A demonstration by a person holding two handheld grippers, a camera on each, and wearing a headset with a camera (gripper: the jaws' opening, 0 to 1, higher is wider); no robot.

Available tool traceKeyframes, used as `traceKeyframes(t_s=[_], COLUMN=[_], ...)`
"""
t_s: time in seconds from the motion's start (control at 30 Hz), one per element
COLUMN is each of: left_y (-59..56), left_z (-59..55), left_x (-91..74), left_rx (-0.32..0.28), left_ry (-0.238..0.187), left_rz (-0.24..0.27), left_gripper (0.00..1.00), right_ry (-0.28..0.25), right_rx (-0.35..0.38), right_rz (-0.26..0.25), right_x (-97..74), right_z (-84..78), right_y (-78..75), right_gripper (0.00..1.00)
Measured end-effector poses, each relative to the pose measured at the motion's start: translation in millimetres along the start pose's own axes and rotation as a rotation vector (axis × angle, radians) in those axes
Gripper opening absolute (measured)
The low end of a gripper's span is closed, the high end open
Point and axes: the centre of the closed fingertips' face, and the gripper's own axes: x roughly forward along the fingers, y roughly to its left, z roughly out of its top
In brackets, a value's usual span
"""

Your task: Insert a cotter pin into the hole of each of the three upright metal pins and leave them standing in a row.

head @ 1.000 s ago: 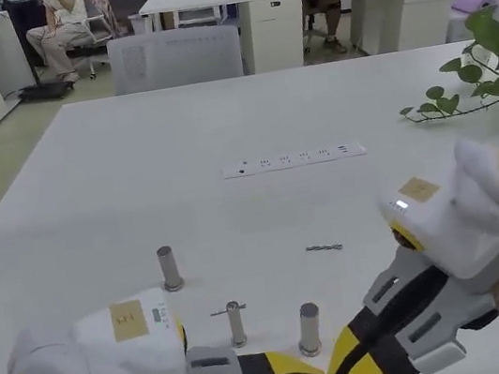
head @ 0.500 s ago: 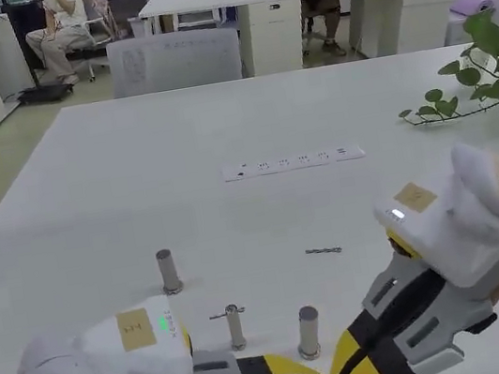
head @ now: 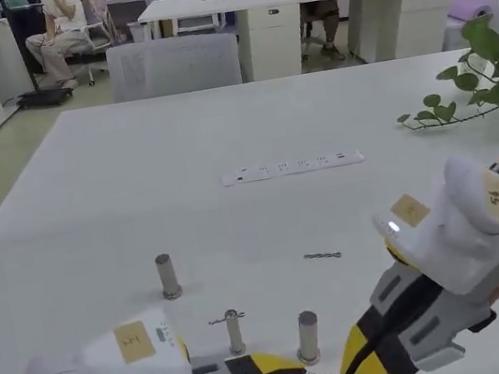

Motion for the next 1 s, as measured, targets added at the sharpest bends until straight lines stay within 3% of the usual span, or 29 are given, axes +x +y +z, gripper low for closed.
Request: traceKeyframes(t_s=[0.5,0.7,1.0], left_y=[28.6,38.9,55.2], left_z=[-8.3,-13.9,-18.4], left_x=[3.6,10.5,24.3], left_rx=[-0.062,-0.105,-0.119], left_ry=[-0.012,-0.017,-0.013], left_rz=[0.12,0.15,0.205], left_gripper=[0.23,0.24,0.26], right_ry=[0.089,0.127,0.177], right_rx=[-0.009,-0.021,-0.04], right_rz=[-0.102,-0.13,-0.163], right_x=[-10.2,-12.8,-15.2], right_z=[-19.4,-29.0,-40.4], right_y=[-24.7,-36.6,-53.4], right_gripper=[0.03,0.03,0.03])
